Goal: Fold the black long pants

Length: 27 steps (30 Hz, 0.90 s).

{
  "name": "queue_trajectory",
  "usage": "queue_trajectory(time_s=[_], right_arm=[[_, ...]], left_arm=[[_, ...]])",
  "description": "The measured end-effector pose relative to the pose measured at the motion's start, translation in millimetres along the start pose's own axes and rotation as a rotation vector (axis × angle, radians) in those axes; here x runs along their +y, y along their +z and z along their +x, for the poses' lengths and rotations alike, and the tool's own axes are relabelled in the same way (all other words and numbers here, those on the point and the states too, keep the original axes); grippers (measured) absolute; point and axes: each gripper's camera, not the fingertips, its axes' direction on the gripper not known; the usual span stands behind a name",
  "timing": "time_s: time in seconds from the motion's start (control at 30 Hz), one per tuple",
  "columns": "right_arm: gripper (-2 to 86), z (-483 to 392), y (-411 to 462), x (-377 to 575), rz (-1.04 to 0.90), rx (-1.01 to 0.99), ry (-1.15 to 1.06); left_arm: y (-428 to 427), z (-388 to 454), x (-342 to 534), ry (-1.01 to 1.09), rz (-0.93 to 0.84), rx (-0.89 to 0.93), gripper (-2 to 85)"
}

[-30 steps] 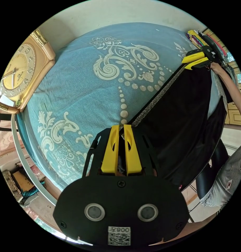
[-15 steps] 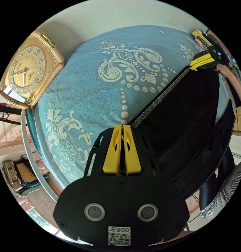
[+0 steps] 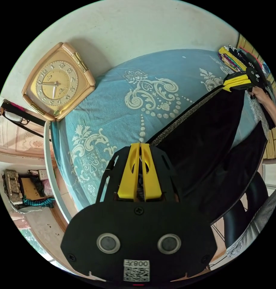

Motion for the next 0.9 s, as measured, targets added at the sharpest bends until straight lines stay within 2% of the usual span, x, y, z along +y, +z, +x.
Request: queue_trajectory(time_s=[0.33, 0.7, 0.9], right_arm=[[1.3, -120, 6, 89, 0.033, 0.164, -0.044], [1.3, -233, 35, 183, 0.050, 0.193, -0.003], [1.3, -280, 70, 229, 0.000, 0.179, 0.009]], left_arm=[[-64, 74, 112, -0.011, 0.102, -0.067, 0.5], [-100, 150, 255, -0.104, 0.154, -0.092, 0.5], [-93, 180, 326, -0.200, 0.142, -0.033, 0.7]])
